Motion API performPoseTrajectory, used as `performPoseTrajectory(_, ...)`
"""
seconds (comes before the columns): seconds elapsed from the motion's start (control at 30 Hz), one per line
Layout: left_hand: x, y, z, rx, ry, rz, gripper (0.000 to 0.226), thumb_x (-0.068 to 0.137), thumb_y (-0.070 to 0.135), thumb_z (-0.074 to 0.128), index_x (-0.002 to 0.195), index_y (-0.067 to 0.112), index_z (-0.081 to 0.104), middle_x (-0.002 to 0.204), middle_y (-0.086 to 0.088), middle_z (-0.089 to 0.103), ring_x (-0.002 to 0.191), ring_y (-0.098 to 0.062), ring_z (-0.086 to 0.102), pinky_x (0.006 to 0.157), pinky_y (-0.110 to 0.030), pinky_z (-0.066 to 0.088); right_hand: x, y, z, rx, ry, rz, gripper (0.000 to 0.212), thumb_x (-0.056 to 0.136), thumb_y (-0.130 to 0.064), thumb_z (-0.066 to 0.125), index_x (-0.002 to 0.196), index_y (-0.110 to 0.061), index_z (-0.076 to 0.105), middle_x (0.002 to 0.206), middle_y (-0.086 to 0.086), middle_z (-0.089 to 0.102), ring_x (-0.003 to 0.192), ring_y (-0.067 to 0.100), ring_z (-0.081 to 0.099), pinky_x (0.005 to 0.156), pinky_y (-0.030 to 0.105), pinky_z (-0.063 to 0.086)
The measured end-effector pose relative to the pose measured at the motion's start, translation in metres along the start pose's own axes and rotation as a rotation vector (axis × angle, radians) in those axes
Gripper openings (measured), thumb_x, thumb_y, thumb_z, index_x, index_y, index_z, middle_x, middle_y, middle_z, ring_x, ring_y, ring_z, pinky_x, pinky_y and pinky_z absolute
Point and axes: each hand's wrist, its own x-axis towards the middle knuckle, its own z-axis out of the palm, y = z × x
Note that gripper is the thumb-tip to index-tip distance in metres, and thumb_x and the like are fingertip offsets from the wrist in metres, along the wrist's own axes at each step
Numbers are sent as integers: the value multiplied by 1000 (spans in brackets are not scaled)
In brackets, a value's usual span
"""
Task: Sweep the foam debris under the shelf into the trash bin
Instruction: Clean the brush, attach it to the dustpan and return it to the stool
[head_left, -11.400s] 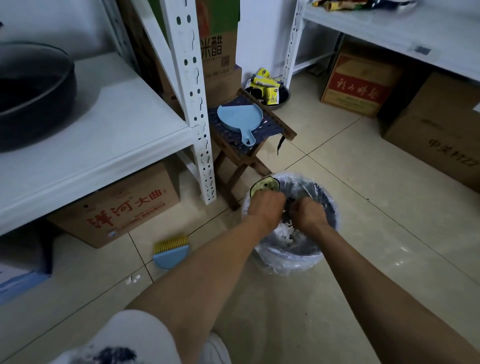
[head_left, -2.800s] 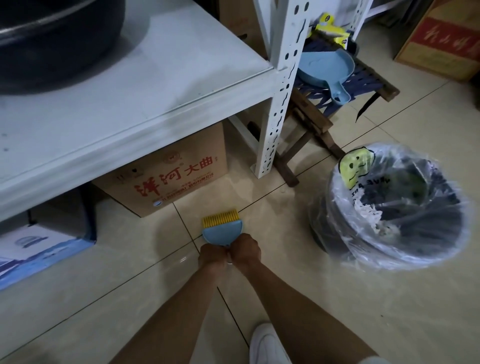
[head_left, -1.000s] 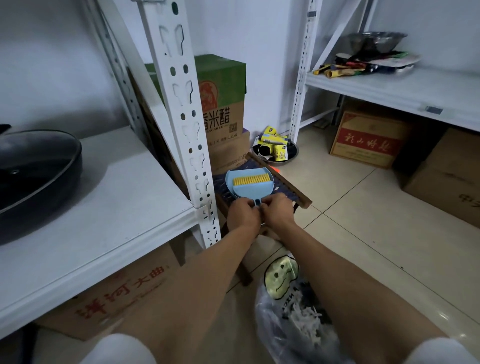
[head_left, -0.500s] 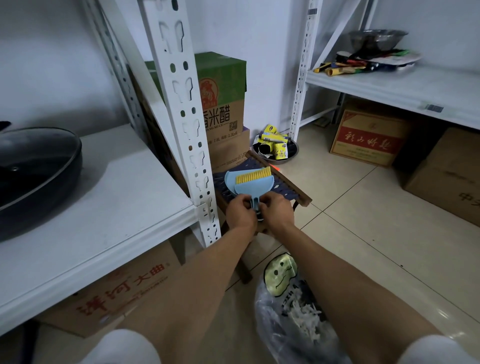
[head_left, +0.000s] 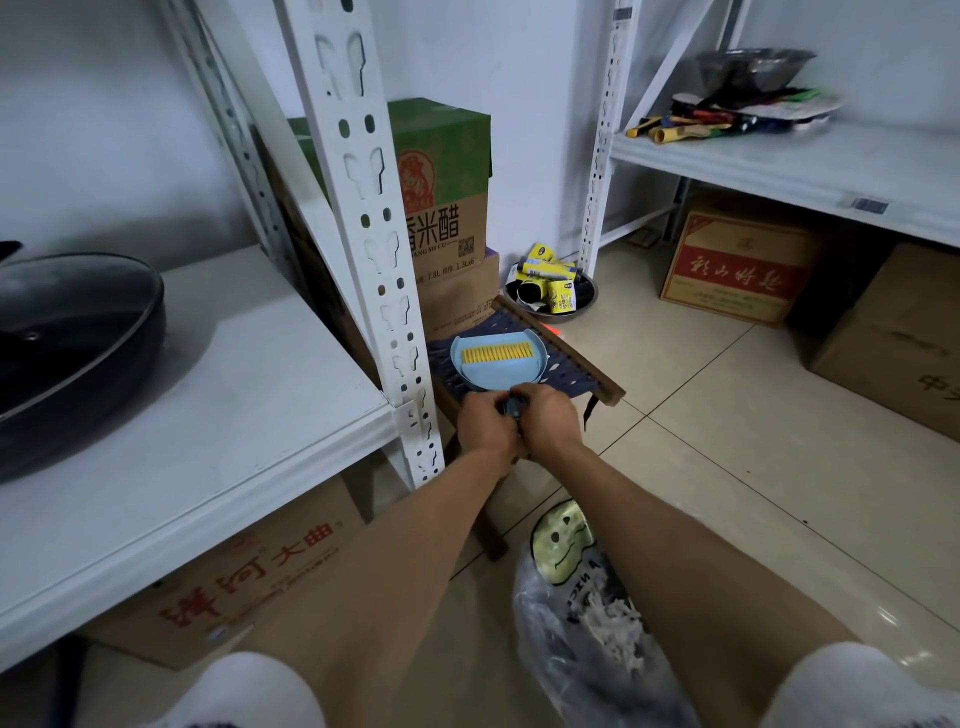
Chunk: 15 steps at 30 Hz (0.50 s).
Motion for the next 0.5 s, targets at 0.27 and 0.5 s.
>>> performPoseTrajectory(0.27,-24,3,-8,144,165,134,16,86,13,65,102,15,65,116,-6,52,99,-19,59,87,-33,55,-18,-4,-20,-91,29,-7,39,87,-8,57,125,-14,59,125,16,56,107,34,62,85,40,52)
performPoseTrajectory(0.5,-83,14,-18,152,114,261,14,91,12,57,104,12,64,113,-10,55,97,-23,59,82,-32,49,-64,4,-38,-5,61,69,30,87,-11,57,116,-8,63,114,18,66,105,34,63,86,36,50)
